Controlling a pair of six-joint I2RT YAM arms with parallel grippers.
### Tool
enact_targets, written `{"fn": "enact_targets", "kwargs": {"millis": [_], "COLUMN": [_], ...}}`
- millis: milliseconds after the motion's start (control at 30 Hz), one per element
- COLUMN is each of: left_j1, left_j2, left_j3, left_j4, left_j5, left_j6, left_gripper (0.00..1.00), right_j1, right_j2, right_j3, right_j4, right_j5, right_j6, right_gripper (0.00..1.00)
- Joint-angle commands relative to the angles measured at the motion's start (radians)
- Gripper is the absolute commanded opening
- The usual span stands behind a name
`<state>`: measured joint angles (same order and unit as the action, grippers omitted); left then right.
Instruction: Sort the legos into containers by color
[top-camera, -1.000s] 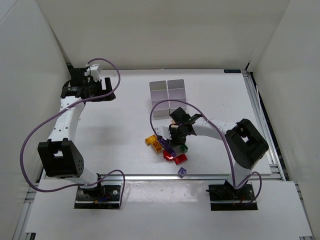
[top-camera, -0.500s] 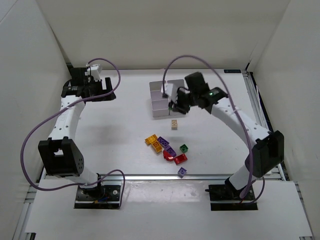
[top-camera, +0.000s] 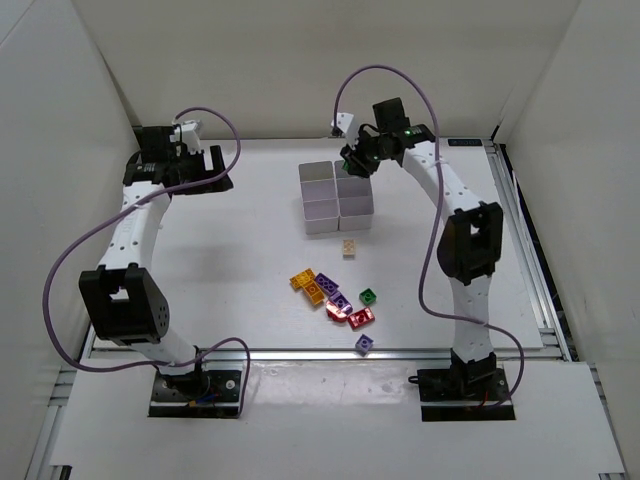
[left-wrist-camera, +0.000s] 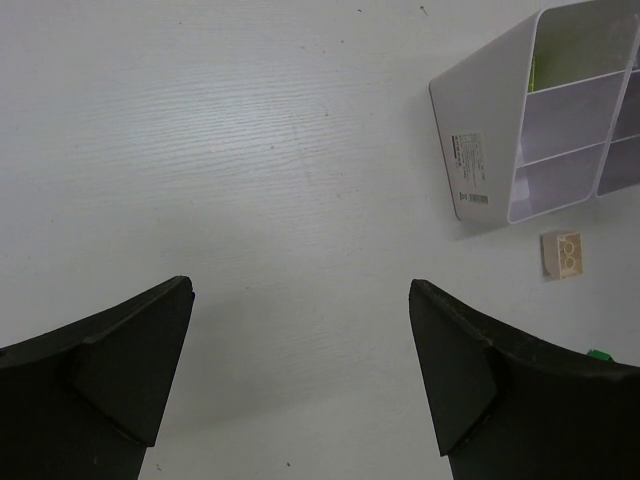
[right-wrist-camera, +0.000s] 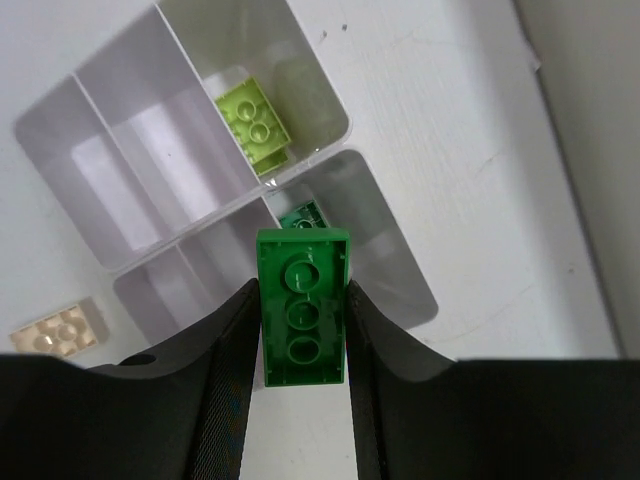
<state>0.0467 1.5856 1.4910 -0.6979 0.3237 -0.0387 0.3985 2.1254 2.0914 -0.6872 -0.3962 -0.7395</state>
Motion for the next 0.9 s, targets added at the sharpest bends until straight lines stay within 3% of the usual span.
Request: {"fn": "enact_targets", "kwargs": {"millis": [0, 233, 500, 733, 867], "left_j1": [0.001, 0.007, 0.010, 0.010, 0.012], "left_j2": [0.001, 0.007, 0.013, 0.016, 0.017], "left_j3": [0.037, 0.038, 0.032, 0.043, 0.040], "left_j4": [0.005, 0.003, 0.003, 0.003, 0.003], "left_j5": [0.015, 0.014, 0.015, 0.018, 0.018], "left_j6": [-0.010, -0.006, -0.006, -0.006, -0.004], "left_gripper": [1.00, 1.00, 0.99, 0.99, 0.99], "right_j1": [0.005, 0.002, 0.005, 0.008, 0.010], "right_j2": [0.060, 0.160, 0.179, 0.177, 0.171], "right_j3": [0.113, 0.219, 0.220, 0.179, 0.168], "right_j4": [-0.038, -0.017, -0.006, 0.044, 0.068], "right_j5": [-0.020, 0.019, 0.042, 0.082, 0.091], "right_j6": [-0.004, -0.008, -0.030, -0.061, -0.040], "right_gripper": [0.25, 0.26, 0.28, 0.48, 0.74]}}
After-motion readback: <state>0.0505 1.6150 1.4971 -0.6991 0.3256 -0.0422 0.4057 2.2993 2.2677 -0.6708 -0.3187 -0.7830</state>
